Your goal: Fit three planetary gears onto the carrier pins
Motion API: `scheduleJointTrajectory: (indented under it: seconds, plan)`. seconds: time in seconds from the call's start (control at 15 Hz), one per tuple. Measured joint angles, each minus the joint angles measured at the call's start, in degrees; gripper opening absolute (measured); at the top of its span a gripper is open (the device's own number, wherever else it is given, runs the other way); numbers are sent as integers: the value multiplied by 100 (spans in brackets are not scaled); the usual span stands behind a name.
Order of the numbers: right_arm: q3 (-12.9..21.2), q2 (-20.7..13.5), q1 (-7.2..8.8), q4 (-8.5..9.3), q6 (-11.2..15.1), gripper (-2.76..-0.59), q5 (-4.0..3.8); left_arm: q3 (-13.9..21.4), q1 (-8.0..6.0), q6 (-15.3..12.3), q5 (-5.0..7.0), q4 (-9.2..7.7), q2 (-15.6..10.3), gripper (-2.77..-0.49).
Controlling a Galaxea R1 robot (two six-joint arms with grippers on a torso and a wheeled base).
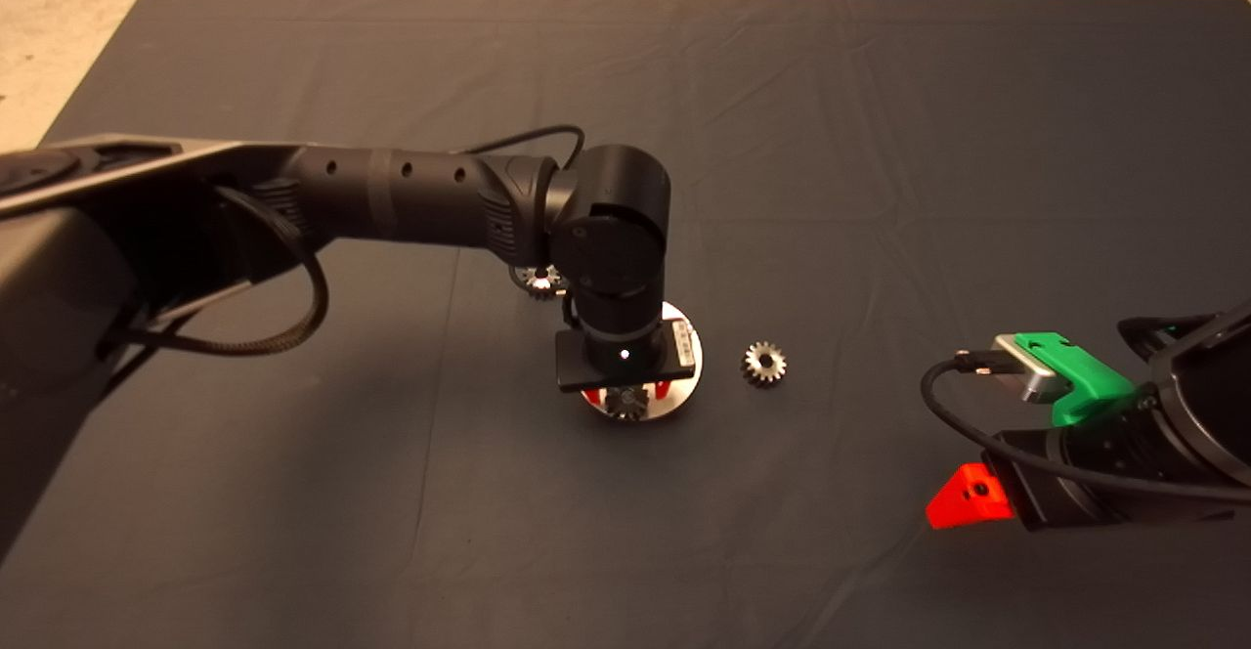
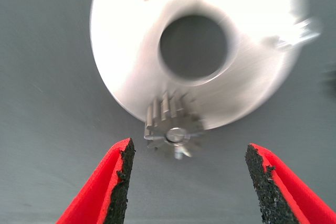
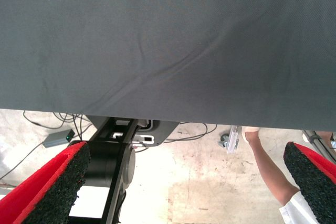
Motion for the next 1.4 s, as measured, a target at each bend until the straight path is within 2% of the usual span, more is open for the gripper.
scheduleJointTrajectory:
  seconds: [0.07, 0.13, 0.2, 0.33, 0.53, 0.67, 0.8, 0.93, 1.0, 1.07, 1.2, 1.33, 1.4]
  plan:
    - [0, 0, 0, -2, 0, -60, 0, 141, -210, 0, -5, 7, -20, -173]
    - [0, 0, 0, -2, 0, -60, 0, 278, -298, 0, -18, 15, -104, -166]
    - [0, -5, -2, 0, 0, -60, -5, 441, -294, 1, -29, 17, -236, -165]
    - [0, -9, 0, -2, -15, -60, 0, 841, -285, 1, -27, 17, -679, -151]
    - [-98, 0, -2, -17, -229, -60, -2, 1575, -288, 35, -5, 20, -1721, -138]
    - [-352, 24, -11, -39, -563, -60, 0, 2028, -288, 276, -5, 2, -2464, -136]
    - [-796, 137, -85, -63, -1048, -60, -2, 2398, -302, 581, 9, -133, -3214, -124]
    - [-1416, 395, -163, -110, -1504, -60, -5, 2700, -302, 762, 20, -378, -3731, -119]
    - [-1682, 537, -177, -148, -1686, -60, 0, 2834, -300, 814, 20, -448, -3899, -109]
    - [-1883, 662, -201, -175, -1858, -60, 5, 2990, -301, 898, 17, -501, -4031, -108]
    - [-2147, 796, -319, -184, -2171, -60, 20, 3245, -302, 990, 17, -608, -4195, -95]
    - [-2438, 878, -417, -186, -2442, -60, 6, 3487, -330, 1025, 17, -717, -4352, -93]
    - [-2616, 963, -447, -192, -2589, -60, -4, 3568, -331, 1031, 15, -750, -4406, -82]
